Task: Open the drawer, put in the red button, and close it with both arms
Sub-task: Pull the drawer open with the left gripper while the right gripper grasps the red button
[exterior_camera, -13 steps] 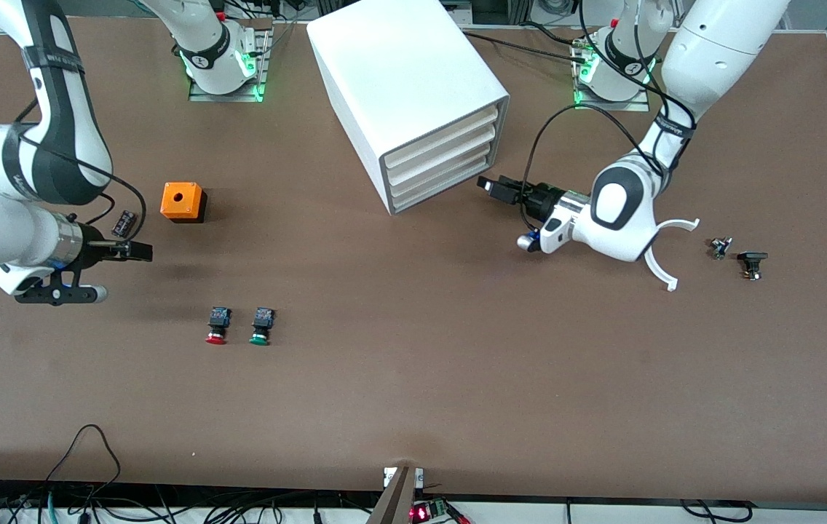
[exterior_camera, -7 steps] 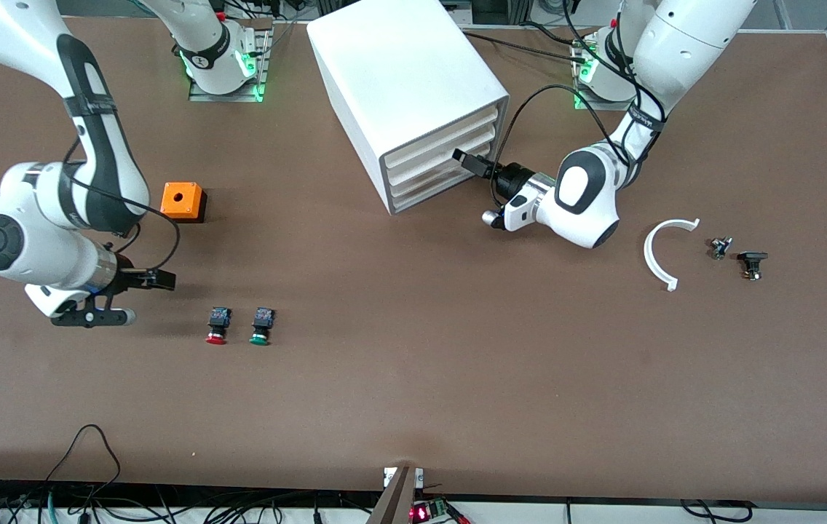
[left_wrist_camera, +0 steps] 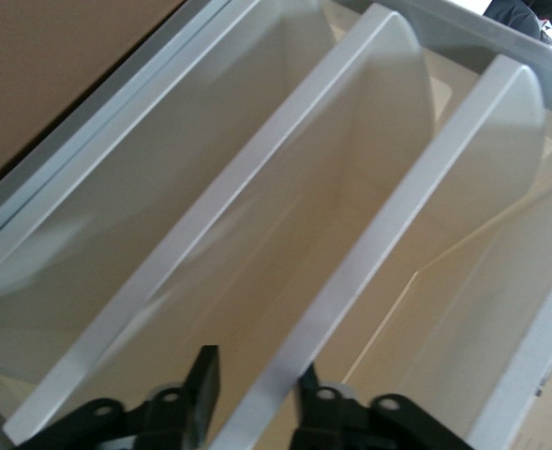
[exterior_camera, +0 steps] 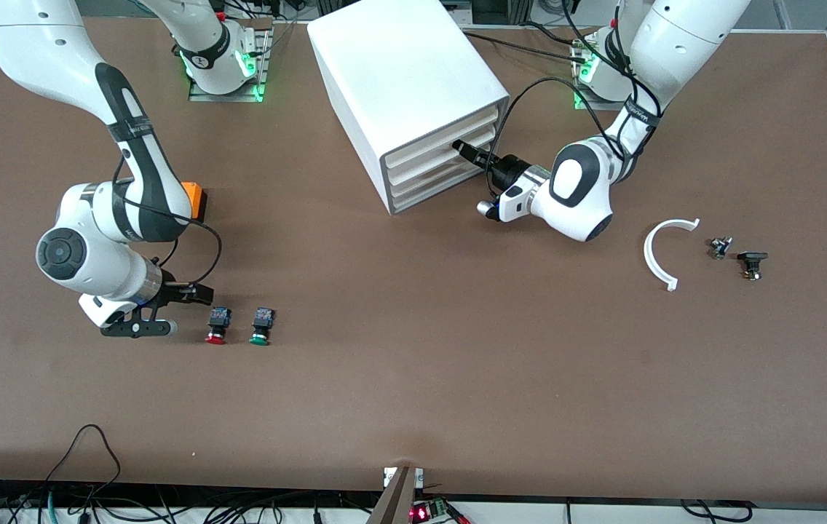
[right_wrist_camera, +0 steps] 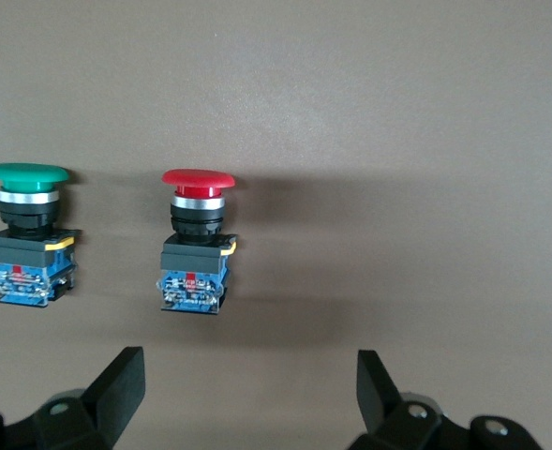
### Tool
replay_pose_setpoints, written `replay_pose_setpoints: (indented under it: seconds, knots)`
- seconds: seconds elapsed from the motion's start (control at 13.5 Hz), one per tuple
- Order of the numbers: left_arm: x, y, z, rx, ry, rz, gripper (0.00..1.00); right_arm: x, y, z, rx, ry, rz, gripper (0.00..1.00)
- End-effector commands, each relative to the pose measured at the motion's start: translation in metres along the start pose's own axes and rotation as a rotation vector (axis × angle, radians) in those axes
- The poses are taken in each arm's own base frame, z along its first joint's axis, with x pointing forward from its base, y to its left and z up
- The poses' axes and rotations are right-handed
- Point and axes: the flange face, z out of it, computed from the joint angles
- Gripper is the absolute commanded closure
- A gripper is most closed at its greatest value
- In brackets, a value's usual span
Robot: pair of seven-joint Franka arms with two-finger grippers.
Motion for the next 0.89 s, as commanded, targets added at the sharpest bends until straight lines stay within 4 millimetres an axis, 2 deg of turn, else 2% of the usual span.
replay_pose_setpoints:
  seconds: [0.0, 0.15, 0.3, 0.37, 0.45, 0.52, 0.67, 0.82]
  knots:
    - [-0.004, -0.007, -0.026, 0.004, 0.076, 0.010, 1.00, 0.001, -0.011, 0.017, 0.030, 0.015, 0.005, 0.00]
    - [0.002, -0.015, -0.079, -0.007, 0.175, -0.002, 1.00, 0.001, -0.020, 0.031, 0.034, 0.010, -0.009, 0.00]
    - [0.010, -0.011, -0.125, 0.066, 0.255, 0.031, 1.00, -0.001, -0.047, 0.034, 0.034, 0.007, -0.048, 0.00]
    - [0.013, -0.005, -0.136, 0.121, 0.279, 0.049, 0.89, -0.001, -0.047, 0.038, 0.034, 0.007, -0.048, 0.00]
    - [0.013, -0.005, -0.140, 0.129, 0.289, 0.039, 0.38, 0.000, -0.046, 0.042, 0.035, 0.012, -0.046, 0.00]
    - [0.010, -0.007, -0.147, 0.127, 0.300, 0.033, 0.00, 0.001, -0.044, 0.048, 0.036, 0.019, -0.044, 0.00]
    - [0.007, -0.002, -0.155, 0.128, 0.314, 0.052, 0.00, 0.004, -0.040, 0.052, 0.036, 0.044, -0.043, 0.00]
    - [-0.001, 0.013, -0.170, 0.140, 0.362, 0.068, 0.00, 0.006, -0.022, 0.053, 0.030, 0.046, -0.033, 0.00]
